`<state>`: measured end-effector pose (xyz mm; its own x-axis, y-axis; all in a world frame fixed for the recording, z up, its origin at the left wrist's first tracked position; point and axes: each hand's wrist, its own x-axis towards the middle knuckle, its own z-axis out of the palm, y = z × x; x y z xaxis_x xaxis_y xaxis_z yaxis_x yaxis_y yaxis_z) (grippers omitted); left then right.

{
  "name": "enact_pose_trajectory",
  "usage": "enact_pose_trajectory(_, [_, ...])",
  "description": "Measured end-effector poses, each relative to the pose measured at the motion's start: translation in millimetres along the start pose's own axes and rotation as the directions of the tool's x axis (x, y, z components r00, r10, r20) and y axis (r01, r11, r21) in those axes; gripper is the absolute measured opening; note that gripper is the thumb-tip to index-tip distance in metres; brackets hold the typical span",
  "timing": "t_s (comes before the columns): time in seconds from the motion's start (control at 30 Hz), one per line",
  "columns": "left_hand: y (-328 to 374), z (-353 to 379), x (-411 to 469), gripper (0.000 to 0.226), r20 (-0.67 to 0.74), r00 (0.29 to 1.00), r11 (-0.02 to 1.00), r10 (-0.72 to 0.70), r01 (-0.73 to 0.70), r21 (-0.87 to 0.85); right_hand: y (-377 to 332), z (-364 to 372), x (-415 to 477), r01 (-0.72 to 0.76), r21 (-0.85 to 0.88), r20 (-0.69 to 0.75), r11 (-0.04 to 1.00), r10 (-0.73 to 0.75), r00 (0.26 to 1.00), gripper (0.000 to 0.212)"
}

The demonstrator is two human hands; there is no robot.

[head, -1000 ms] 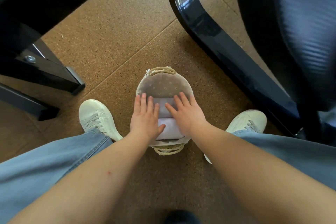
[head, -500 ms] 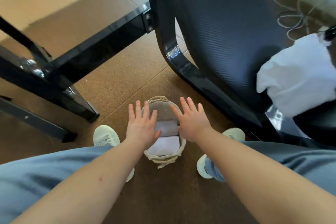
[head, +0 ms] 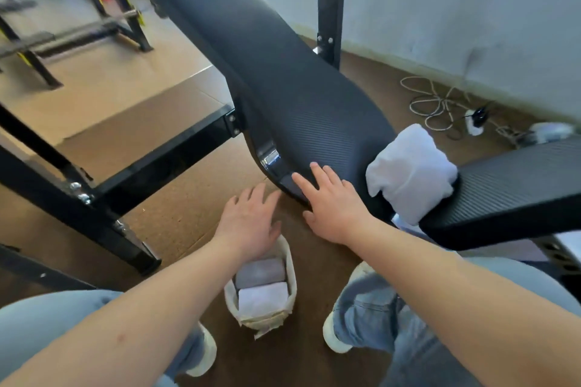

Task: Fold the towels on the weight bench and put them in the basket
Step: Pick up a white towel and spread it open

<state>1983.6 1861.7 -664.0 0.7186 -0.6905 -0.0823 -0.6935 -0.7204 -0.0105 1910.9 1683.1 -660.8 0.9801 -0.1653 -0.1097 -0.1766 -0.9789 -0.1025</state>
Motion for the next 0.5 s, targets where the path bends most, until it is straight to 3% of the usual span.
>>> enact_pose_trajectory(0.17, [43.4,-30.3,25.2,0.067,-0.093,0.989,0.990,0.117,-0.124,-0.069,39.0,-36.1,-11.5,-0.123,-0.023,-0.007,0.992,0.123,0.992,0.078])
enact_pose_trajectory(0.37, [92.6,-38.9,58.4,0.065,-0.104,0.965,0.964,0.241,-0.250,-0.089,83.6,-56.1,-13.0,-0.302,-0.054,0.079,0.952,0.305,0.949,0.079])
enact_pose_trajectory(0.5, [119.8,-37.5,80.5,0.062,-0.079,0.950,0.941,0.303,-0.311,-0.136,114.8,-62.5,-11.5,-0.397,-0.076,0.072,0.915,0.402,0.913,0.063])
